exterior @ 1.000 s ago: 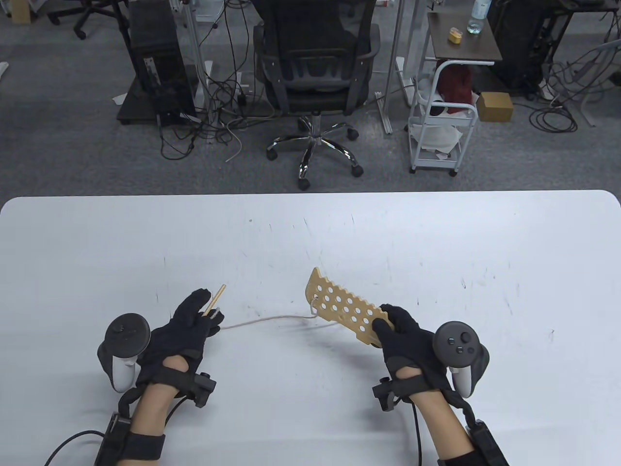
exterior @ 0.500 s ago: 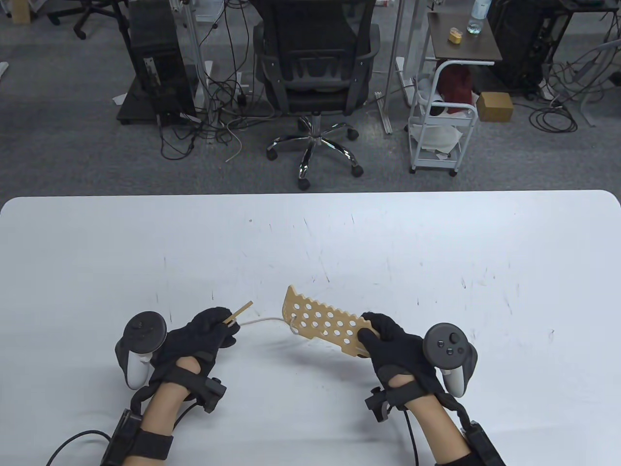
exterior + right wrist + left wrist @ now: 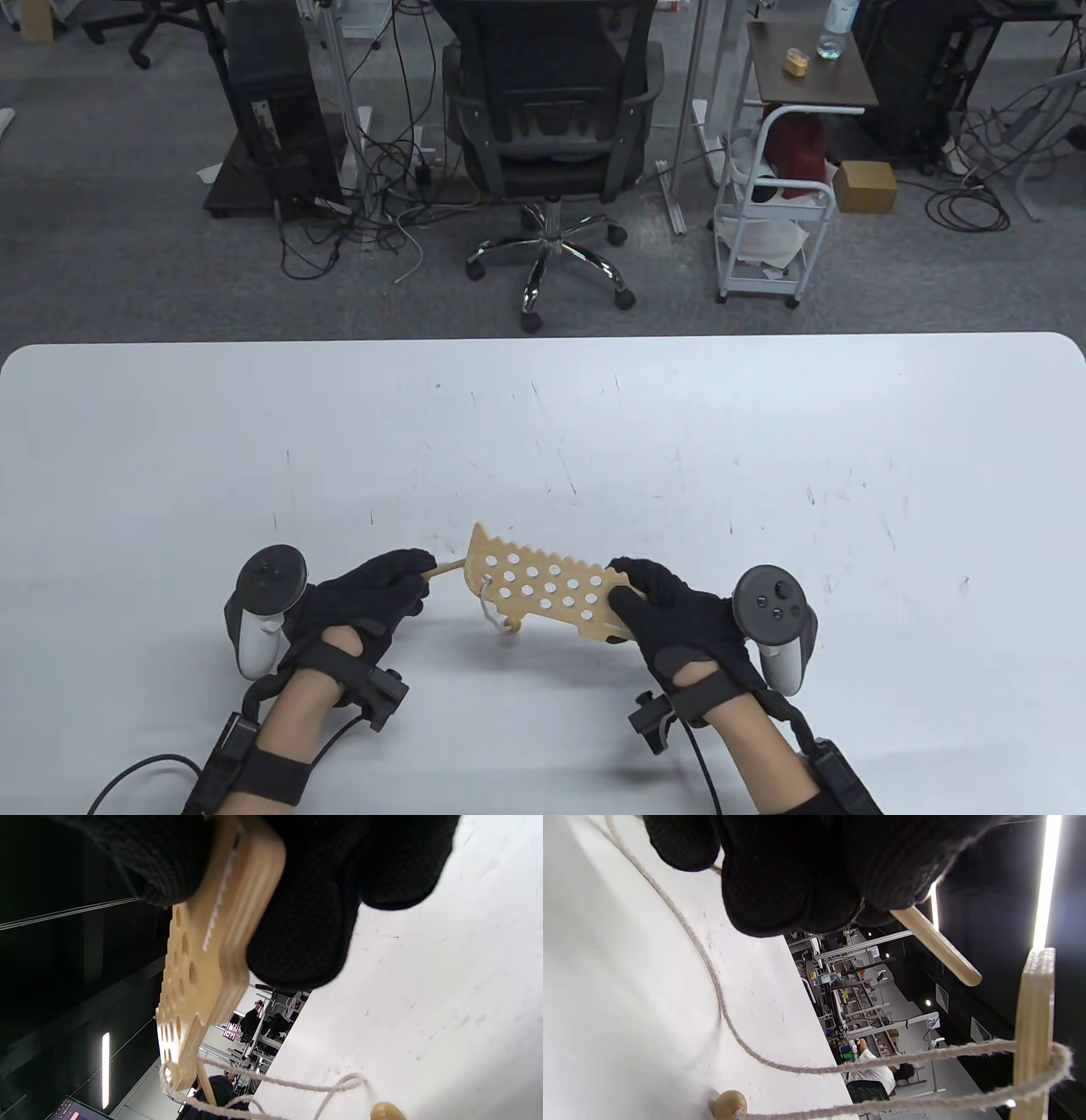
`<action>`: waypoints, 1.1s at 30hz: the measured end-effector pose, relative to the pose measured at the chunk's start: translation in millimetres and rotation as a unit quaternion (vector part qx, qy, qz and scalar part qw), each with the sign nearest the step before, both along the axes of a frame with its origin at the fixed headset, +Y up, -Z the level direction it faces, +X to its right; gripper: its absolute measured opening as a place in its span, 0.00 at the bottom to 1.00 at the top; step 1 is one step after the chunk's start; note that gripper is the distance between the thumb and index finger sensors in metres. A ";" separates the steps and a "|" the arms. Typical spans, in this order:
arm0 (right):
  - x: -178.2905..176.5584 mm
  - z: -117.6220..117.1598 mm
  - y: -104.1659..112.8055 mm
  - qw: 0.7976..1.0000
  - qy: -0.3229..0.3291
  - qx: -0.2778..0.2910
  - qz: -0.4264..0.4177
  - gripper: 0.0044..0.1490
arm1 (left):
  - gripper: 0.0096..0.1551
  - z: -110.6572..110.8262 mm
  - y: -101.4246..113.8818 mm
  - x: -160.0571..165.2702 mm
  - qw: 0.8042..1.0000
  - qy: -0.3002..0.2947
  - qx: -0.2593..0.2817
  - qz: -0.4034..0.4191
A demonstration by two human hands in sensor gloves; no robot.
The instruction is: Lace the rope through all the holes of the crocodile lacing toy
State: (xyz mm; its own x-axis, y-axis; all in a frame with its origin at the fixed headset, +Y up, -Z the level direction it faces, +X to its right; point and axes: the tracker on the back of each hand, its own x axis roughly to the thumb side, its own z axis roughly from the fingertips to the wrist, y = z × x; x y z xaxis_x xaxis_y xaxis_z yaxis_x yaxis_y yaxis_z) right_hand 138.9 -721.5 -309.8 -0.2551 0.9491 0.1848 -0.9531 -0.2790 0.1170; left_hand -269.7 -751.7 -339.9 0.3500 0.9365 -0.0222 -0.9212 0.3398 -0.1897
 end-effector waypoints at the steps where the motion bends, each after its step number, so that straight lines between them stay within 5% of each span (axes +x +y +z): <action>1: -0.7 0.0 -0.3 1.000 0.002 0.000 -0.001 0.30 | 0.23 0.0 0.3 0.6 1.000 -0.004 0.002 0.001; 19: -13.3 2.3 -4.3 0.999 0.051 -0.011 -0.003 0.30 | 0.25 1.8 -2.4 17.8 0.992 -0.087 -0.028 0.082; 27: -16.0 3.3 -4.5 0.998 0.064 -0.020 -0.001 0.30 | 0.24 2.6 4.9 15.7 0.995 -0.073 0.019 0.070; 33: -18.0 3.9 -4.0 0.998 0.062 -0.012 0.021 0.30 | 0.25 2.7 0.4 21.3 0.987 -0.112 -0.001 0.118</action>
